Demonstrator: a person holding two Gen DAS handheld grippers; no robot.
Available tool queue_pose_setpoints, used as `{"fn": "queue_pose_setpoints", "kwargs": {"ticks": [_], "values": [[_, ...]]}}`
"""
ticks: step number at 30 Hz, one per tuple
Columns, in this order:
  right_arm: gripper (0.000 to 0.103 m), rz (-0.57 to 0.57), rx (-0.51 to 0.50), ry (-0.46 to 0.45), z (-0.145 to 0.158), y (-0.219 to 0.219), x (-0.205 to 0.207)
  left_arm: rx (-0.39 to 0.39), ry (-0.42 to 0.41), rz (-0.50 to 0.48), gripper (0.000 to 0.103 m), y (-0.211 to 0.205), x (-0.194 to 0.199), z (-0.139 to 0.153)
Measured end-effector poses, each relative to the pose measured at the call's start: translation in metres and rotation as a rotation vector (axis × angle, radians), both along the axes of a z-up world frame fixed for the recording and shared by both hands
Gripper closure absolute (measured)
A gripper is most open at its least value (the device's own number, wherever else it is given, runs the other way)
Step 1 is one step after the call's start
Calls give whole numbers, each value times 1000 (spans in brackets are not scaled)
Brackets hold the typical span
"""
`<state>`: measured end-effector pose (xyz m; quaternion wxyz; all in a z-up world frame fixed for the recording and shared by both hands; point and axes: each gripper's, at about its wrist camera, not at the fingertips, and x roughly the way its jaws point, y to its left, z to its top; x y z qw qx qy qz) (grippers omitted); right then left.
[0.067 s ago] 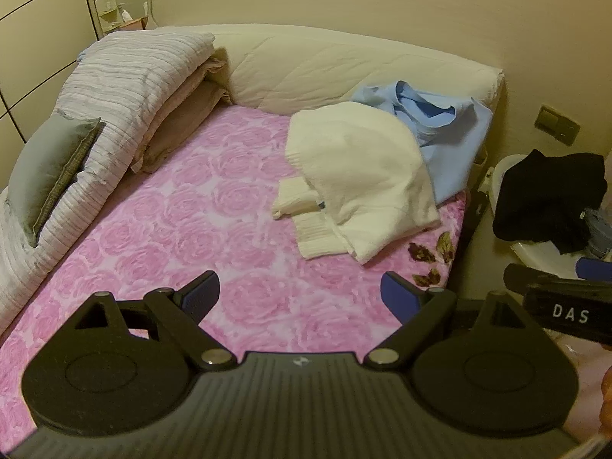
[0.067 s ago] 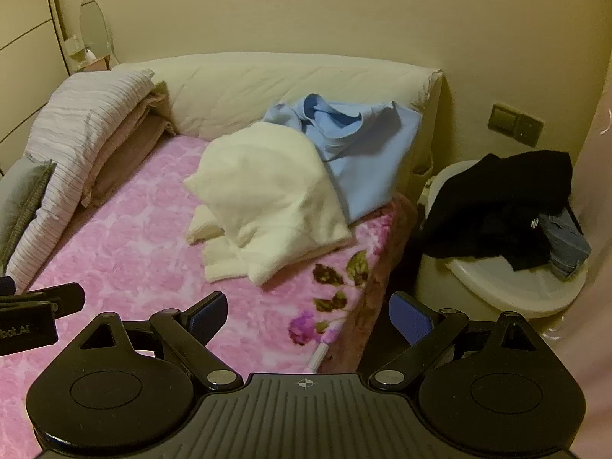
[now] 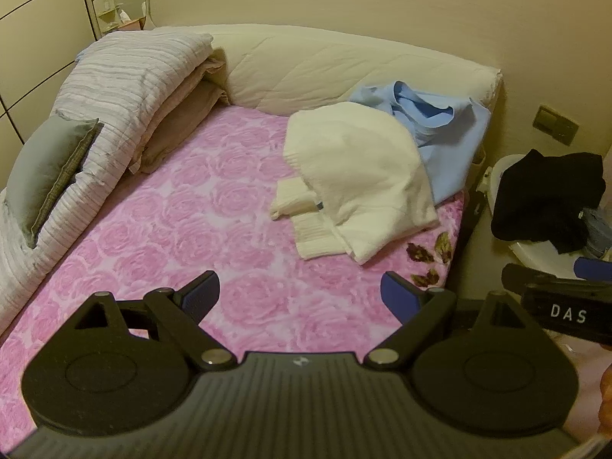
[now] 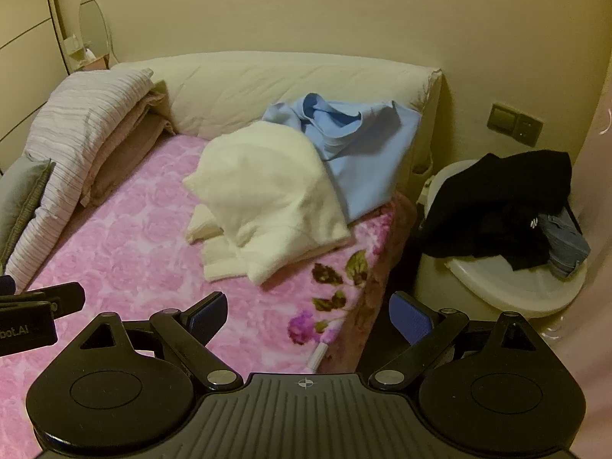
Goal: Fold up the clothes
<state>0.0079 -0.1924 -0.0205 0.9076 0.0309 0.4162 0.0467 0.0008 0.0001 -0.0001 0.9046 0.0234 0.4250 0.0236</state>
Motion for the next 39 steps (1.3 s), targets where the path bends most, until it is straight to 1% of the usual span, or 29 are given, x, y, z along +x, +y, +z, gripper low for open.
{"fn": "queue_pose_setpoints", "kwargs": {"ticks": [3,6,9,11,13,24,39], "values": [[8,0,3,-11,1,-1,1,-1,7,1,14,-1,2,-1],[8,-2,-11,5,0,1,7,-2,14,-3,14,-4,8,-1],[8,-4,-24,-5,4,6,4,-18,-4,-9,14,2,5,1],[8,-4,-25,-9,1,8,0,-27,-13,-13,14,6,3,2],[8,-8,-20,3,4,6,2,-25,-10,-16,14,6,2,2],[8,-19,-31,1,3,12,1,-22,-3,-20,14,5,5,0],[8,-17,-53,-6,4,23,1,-40,7,-21,14,22,9,-3]]}}
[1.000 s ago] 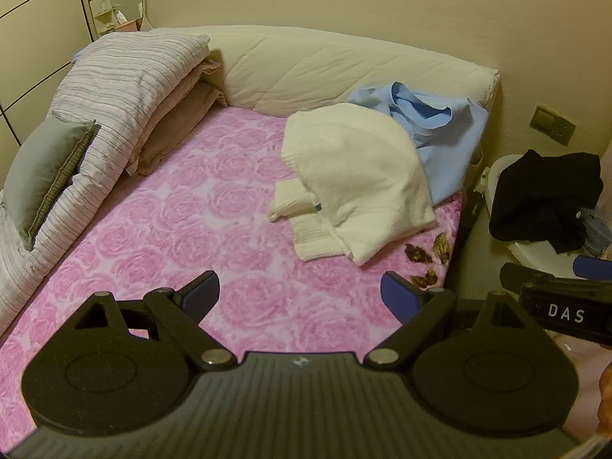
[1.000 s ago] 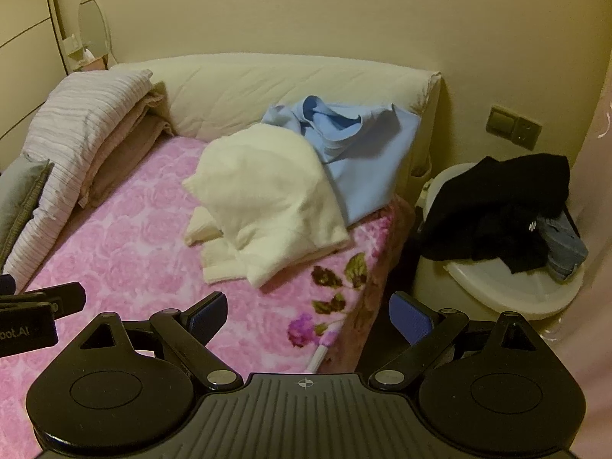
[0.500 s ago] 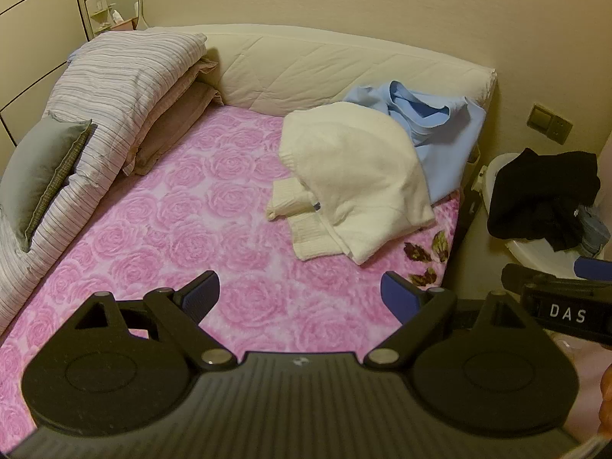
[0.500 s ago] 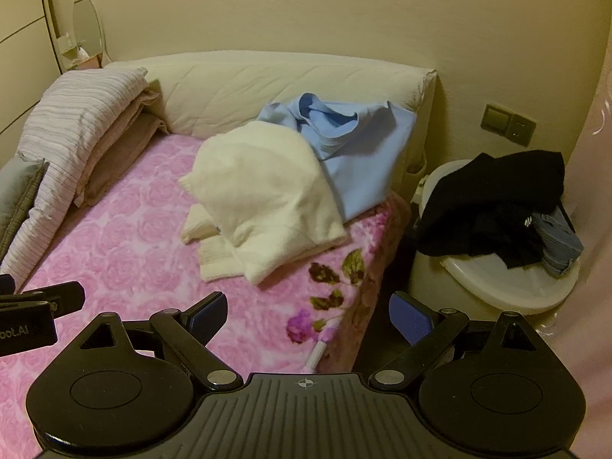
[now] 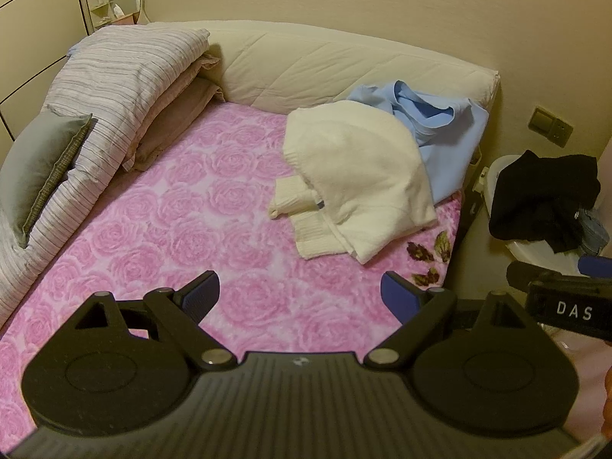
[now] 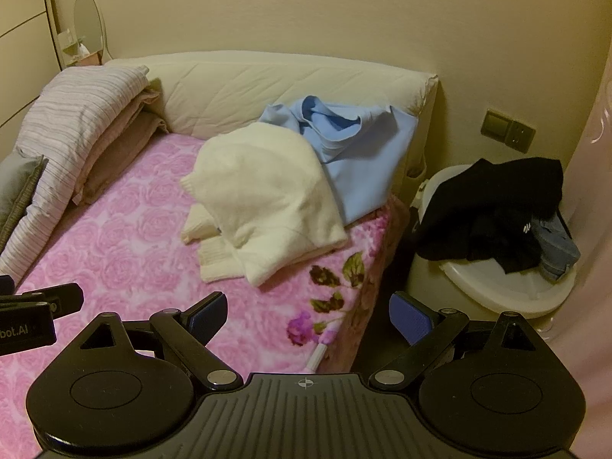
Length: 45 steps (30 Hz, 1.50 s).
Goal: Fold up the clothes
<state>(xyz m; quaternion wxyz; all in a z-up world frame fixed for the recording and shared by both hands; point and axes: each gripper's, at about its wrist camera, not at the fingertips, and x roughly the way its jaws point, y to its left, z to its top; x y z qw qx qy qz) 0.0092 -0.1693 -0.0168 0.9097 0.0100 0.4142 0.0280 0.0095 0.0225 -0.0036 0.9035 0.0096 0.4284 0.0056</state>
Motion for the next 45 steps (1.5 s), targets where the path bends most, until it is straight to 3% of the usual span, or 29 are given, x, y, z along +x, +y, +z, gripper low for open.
{"fn": "queue_pose_setpoints", "kwargs": {"ticks": [17,27,45], "values": [[8,-10,-25,2,1,15,7,-24,20,0,13,22,8,-7],[8,-6,-28,12,-6,16,24,-80,58,16,13,37,20,-17],[8,48,20,79,-35,1,94,-126,140,71,15,41,68,-51]]}}
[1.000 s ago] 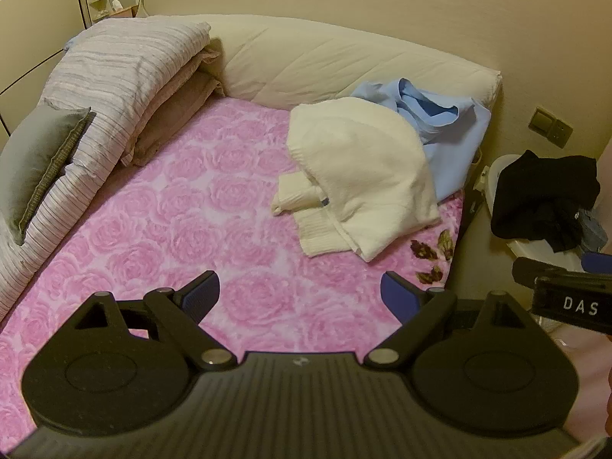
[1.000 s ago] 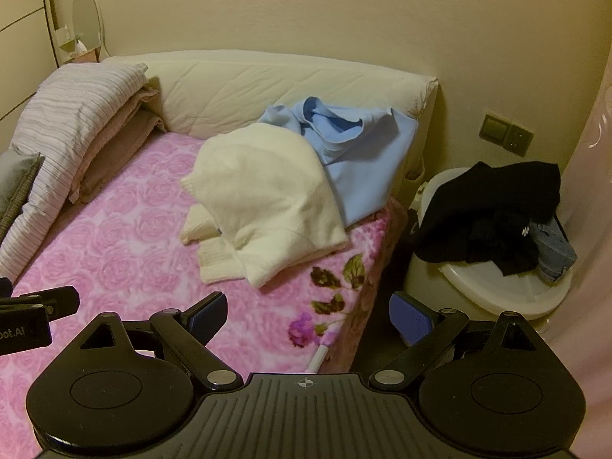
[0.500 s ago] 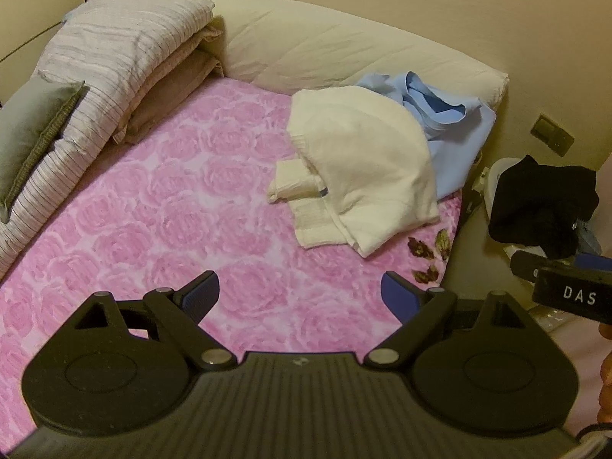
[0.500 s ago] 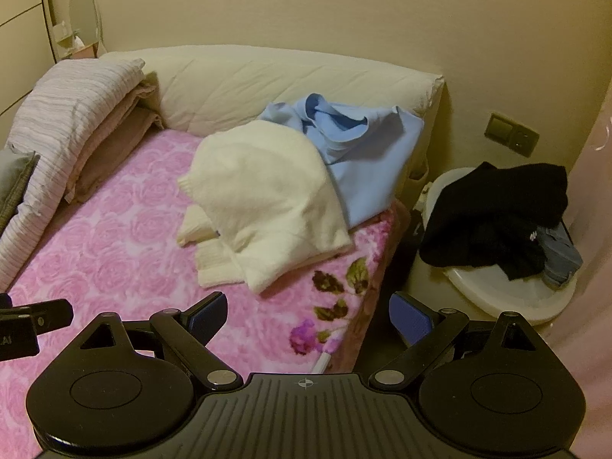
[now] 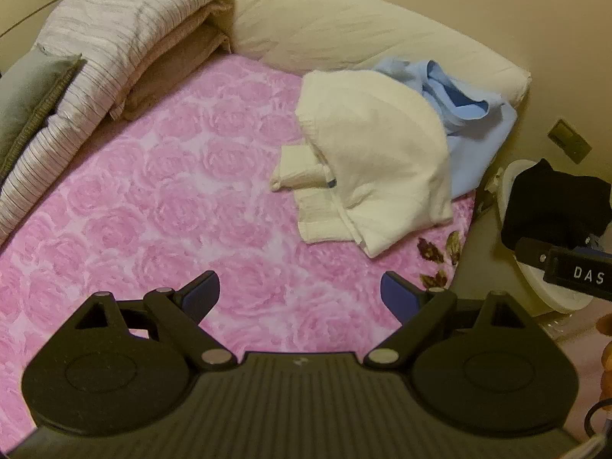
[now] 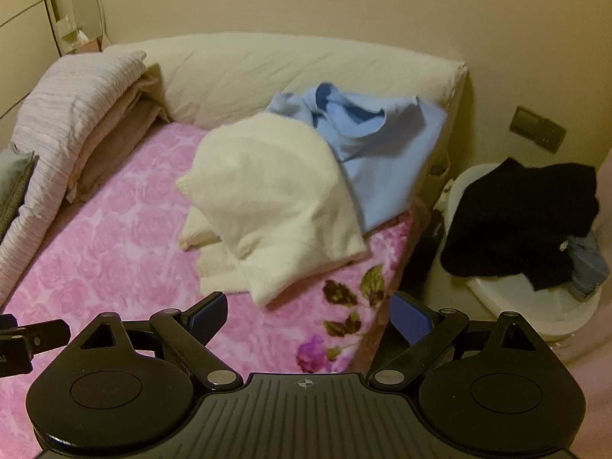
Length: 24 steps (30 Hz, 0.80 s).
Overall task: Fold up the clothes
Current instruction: 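Reach both tools toward the crumpled cream sweater and close on it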
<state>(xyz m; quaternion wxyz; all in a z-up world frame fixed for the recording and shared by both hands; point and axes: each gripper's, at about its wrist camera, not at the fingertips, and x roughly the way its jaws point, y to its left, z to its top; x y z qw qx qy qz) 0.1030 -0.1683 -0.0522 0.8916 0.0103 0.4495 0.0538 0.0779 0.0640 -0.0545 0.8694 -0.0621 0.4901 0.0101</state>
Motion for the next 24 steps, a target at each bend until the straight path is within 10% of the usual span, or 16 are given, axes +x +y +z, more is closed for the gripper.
{"fn": "queue_pose_setpoints", "kwargs": {"ticks": [7,24], "values": [[28,12,9,48,-35,-20,42,-17,47,11,20,-4,38,-31],[28,102,-3,79,-122,-26,181,-111,107,43,22,-7,183,-119]]}}
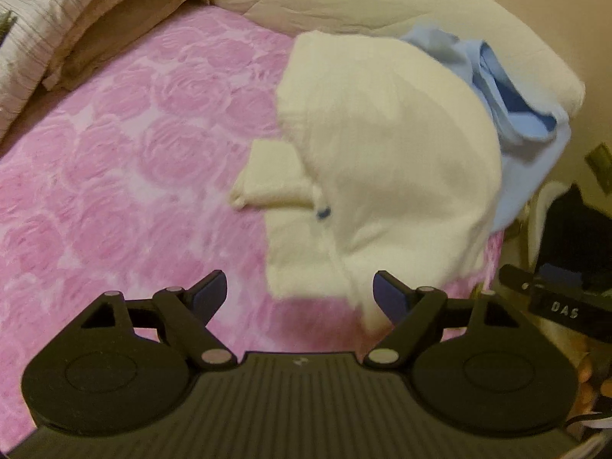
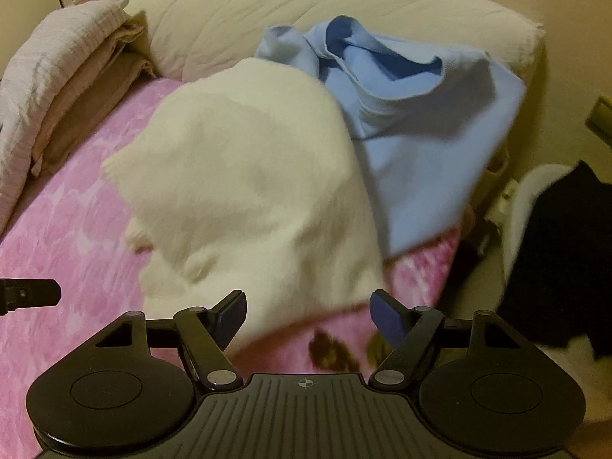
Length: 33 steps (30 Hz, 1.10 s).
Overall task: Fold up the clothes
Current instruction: 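Reach both tools toward the crumpled cream sweater and close on it, then lift the cream sweater with both tools and drop it onto the bed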
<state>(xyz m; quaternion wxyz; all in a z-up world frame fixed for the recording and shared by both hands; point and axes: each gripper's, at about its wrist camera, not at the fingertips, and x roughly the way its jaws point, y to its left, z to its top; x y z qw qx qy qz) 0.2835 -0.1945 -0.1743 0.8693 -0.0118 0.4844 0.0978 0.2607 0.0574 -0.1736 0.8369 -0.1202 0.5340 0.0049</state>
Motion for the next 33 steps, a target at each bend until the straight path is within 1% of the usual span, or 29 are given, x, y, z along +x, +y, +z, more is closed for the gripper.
{"fn": "queue_pose_setpoints", "kwargs": {"ticks": [7,13,14,15,16,17,18,19,20,21,22,25,27,29,33], "values": [[27,-1,-6,-8,-21,-5,61,-103,5,55,22,2,67,-33],[27,17,19,-26,-38,-3,94,-194,0,123,22,11,107,-65],[27,25,23,-30,-41,-2,98,-212,-18,157,22,13,112,-71],[27,32,25,-30,-44,-1,102,-240,-29,185,25,15,116,-77],[28,42,24,-24,-47,2,105,-269,-23,185,28,16,119,-81],[28,57,13,-22,-50,5,107,-297,-18,179,41,16,122,-83],[43,75,-7,-28,-51,8,108,-325,-12,173,64,16,124,-85],[73,94,-30,-31,-52,12,109,-352,-7,167,75,16,126,-88],[84,114,-58,-27,-51,16,108,-348,-4,160,90,15,127,-87],[92,131,-78,-24,-50,19,107,-318,-15,151,94,14,125,-83],[94,142,-78,-27,-46,20,105,-289,-36,140,95,13,121,-77],[95,164,-35,-53,-26,20,95,-236,-118,129,97,16,100,-54],[95,209,-12,-82,-9,24,84,-209,-181,126,97,20,82,-35],[95,256,10,-111,8,31,73,-194,-239,133,98,27,63,-16],[96,355,66,-173,48,53,42,-208,-342,201,98,47,17,19]]}}
